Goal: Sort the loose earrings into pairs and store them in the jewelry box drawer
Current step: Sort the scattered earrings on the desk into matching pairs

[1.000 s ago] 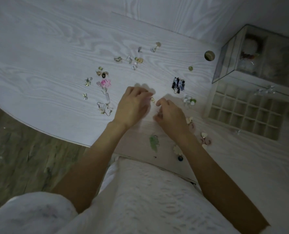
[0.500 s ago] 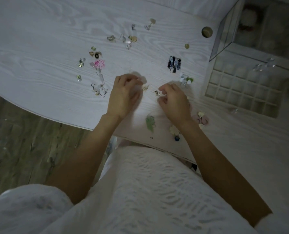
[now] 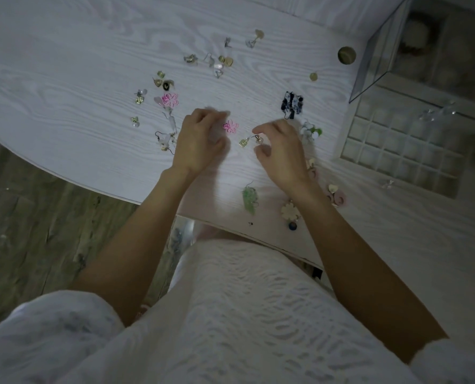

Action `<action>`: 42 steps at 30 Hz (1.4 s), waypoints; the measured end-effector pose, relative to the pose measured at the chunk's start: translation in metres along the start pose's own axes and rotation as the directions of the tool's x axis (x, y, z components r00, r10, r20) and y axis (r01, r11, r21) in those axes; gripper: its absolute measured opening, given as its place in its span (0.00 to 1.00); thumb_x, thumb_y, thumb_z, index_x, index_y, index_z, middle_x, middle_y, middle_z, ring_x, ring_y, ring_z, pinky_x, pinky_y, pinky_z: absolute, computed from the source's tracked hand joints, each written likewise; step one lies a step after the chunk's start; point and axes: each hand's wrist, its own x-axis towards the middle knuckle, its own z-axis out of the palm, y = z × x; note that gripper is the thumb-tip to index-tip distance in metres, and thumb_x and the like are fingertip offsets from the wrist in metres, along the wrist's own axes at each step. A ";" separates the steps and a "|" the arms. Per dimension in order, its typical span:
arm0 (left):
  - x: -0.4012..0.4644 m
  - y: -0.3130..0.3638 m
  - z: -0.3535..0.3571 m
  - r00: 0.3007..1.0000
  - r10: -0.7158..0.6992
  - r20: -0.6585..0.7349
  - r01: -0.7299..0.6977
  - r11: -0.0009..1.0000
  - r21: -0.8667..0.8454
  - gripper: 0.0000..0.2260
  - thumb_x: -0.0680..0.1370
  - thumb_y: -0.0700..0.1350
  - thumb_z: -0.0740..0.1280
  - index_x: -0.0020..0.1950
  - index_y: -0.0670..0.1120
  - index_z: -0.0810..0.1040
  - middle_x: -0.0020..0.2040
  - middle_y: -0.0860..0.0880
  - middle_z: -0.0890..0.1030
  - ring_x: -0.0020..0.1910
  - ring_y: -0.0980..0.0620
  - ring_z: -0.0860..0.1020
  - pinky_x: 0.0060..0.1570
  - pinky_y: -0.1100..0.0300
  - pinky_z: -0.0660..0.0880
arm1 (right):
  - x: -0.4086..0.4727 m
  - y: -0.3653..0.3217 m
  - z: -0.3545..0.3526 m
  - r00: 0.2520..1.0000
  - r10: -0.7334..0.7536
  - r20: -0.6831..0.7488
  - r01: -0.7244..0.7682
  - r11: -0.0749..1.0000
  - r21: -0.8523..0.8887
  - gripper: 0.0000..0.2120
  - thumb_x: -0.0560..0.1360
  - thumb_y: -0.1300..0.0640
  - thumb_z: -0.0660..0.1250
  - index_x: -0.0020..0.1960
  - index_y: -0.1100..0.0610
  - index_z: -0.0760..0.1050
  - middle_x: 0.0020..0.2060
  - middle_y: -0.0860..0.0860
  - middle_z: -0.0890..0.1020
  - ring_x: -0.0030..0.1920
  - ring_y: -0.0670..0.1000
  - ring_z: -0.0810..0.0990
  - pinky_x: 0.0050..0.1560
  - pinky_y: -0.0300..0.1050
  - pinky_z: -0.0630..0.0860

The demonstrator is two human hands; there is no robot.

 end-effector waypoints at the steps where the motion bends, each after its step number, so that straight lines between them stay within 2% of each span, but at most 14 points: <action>1: -0.001 0.001 0.000 1.000 0.012 -0.018 -0.012 1.000 0.019 0.22 0.70 0.38 0.69 0.65 0.45 0.74 0.60 0.40 0.74 0.58 0.40 0.71 0.56 0.57 0.69 | 0.000 -0.002 0.002 0.999 -0.033 0.013 0.034 0.999 -0.020 0.14 0.73 0.65 0.66 0.58 0.58 0.76 0.54 0.57 0.75 0.55 0.56 0.73 0.50 0.41 0.72; 5: -0.011 0.017 0.005 0.974 0.189 -0.125 -0.175 0.978 0.113 0.13 0.71 0.39 0.69 0.55 0.41 0.78 0.51 0.40 0.76 0.50 0.42 0.75 0.47 0.63 0.67 | 0.004 -0.008 0.005 0.997 -0.029 0.068 0.033 0.997 -0.067 0.18 0.73 0.64 0.67 0.62 0.58 0.74 0.58 0.56 0.75 0.58 0.56 0.71 0.54 0.44 0.72; 7: -0.013 0.028 0.014 0.972 0.218 -0.087 -0.208 0.972 0.110 0.10 0.72 0.40 0.69 0.52 0.39 0.78 0.47 0.39 0.77 0.43 0.42 0.77 0.42 0.59 0.70 | 0.003 -0.005 0.002 0.999 -0.017 0.048 0.021 0.996 -0.082 0.16 0.73 0.65 0.66 0.61 0.59 0.75 0.57 0.55 0.76 0.58 0.56 0.72 0.55 0.44 0.71; 9: -0.013 0.035 0.022 0.982 0.183 -0.041 -0.176 0.975 0.136 0.09 0.72 0.39 0.69 0.50 0.36 0.78 0.46 0.37 0.77 0.39 0.40 0.77 0.38 0.57 0.69 | 0.000 0.000 0.000 1.000 -0.014 0.016 0.015 0.997 -0.075 0.12 0.73 0.65 0.66 0.55 0.59 0.78 0.53 0.55 0.78 0.54 0.56 0.75 0.52 0.44 0.73; 13: -0.010 0.038 0.029 0.992 0.128 -0.010 -0.124 0.977 0.171 0.06 0.75 0.39 0.65 0.47 0.37 0.78 0.42 0.38 0.79 0.38 0.39 0.77 0.37 0.51 0.73 | -0.005 0.010 -0.006 0.996 0.088 -0.018 -0.089 0.994 -0.063 0.09 0.73 0.66 0.67 0.53 0.62 0.79 0.52 0.57 0.78 0.50 0.55 0.78 0.52 0.50 0.77; 16: -0.011 0.044 0.030 0.990 0.139 -0.014 -0.136 0.982 0.130 0.07 0.76 0.39 0.64 0.47 0.39 0.81 0.40 0.39 0.81 0.37 0.41 0.79 0.38 0.52 0.74 | -0.012 0.015 -0.011 0.984 0.170 -0.052 -0.174 0.982 -0.070 0.10 0.73 0.64 0.67 0.54 0.62 0.78 0.53 0.57 0.77 0.49 0.55 0.79 0.50 0.45 0.76; 18: -0.012 0.055 0.032 0.993 0.116 0.023 -0.116 0.993 0.035 0.07 0.76 0.40 0.64 0.49 0.40 0.81 0.43 0.41 0.84 0.41 0.43 0.81 0.44 0.53 0.77 | -0.016 0.016 -0.014 0.976 0.210 -0.057 -0.213 0.976 -0.040 0.13 0.72 0.64 0.68 0.57 0.61 0.77 0.55 0.57 0.76 0.49 0.55 0.79 0.49 0.43 0.73; 20: -0.011 0.067 0.035 0.996 0.036 0.081 -0.027 0.994 -0.110 0.09 0.76 0.44 0.67 0.54 0.45 0.81 0.47 0.45 0.84 0.45 0.49 0.82 0.52 0.60 0.76 | -0.020 0.016 -0.017 0.973 0.228 -0.048 -0.230 0.972 -0.040 0.17 0.71 0.66 0.67 0.60 0.61 0.75 0.58 0.57 0.76 0.50 0.55 0.78 0.52 0.44 0.72; 22: -0.010 0.071 0.041 0.994 -0.001 0.106 0.021 0.982 -0.189 0.09 0.75 0.45 0.69 0.55 0.47 0.81 0.48 0.48 0.84 0.46 0.53 0.82 0.50 0.69 0.73 | -0.024 0.018 -0.019 0.972 0.229 -0.045 -0.231 0.972 -0.037 0.18 0.71 0.69 0.66 0.61 0.62 0.74 0.58 0.57 0.75 0.52 0.56 0.78 0.53 0.44 0.72; 26: -0.009 0.065 0.048 0.997 0.052 0.056 -0.045 0.990 -0.131 0.05 0.74 0.43 0.70 0.48 0.46 0.84 0.48 0.46 0.81 0.43 0.52 0.78 0.44 0.65 0.73 | -0.028 0.020 -0.020 0.974 0.220 -0.045 -0.221 0.975 -0.017 0.21 0.69 0.74 0.62 0.61 0.63 0.74 0.57 0.59 0.75 0.53 0.58 0.77 0.54 0.48 0.73; 30: -0.010 0.055 0.048 0.997 0.073 0.026 -0.071 0.993 -0.089 0.07 0.75 0.43 0.66 0.50 0.45 0.82 0.49 0.43 0.80 0.45 0.46 0.78 0.45 0.54 0.76 | -0.026 0.019 -0.019 0.977 0.207 -0.041 -0.208 0.978 -0.019 0.21 0.70 0.75 0.61 0.61 0.64 0.73 0.58 0.59 0.74 0.55 0.57 0.76 0.57 0.48 0.73; 33: -0.015 0.051 0.047 0.990 0.137 0.033 -0.136 0.990 -0.041 0.10 0.74 0.44 0.66 0.54 0.44 0.80 0.48 0.42 0.81 0.45 0.44 0.79 0.44 0.56 0.75 | -0.022 0.019 -0.017 0.983 0.177 -0.051 -0.180 0.982 -0.058 0.21 0.69 0.75 0.61 0.61 0.64 0.74 0.58 0.60 0.74 0.57 0.57 0.75 0.59 0.45 0.72; 37: -0.014 0.056 0.053 0.984 0.168 0.057 -0.168 0.986 0.012 0.11 0.71 0.42 0.70 0.52 0.43 0.81 0.46 0.42 0.80 0.43 0.43 0.79 0.40 0.58 0.72 | -0.021 0.020 -0.019 0.980 0.192 -0.048 -0.197 0.970 -0.139 0.17 0.71 0.74 0.61 0.57 0.63 0.77 0.55 0.59 0.76 0.54 0.56 0.76 0.53 0.45 0.71; 42: -0.011 0.066 0.061 0.987 0.151 0.049 -0.152 0.988 0.011 0.07 0.72 0.42 0.68 0.49 0.42 0.80 0.42 0.43 0.81 0.42 0.44 0.78 0.39 0.54 0.74 | -0.024 0.017 -0.019 0.976 0.207 -0.062 -0.213 0.968 -0.130 0.13 0.71 0.72 0.62 0.54 0.63 0.78 0.50 0.59 0.79 0.50 0.56 0.77 0.47 0.43 0.70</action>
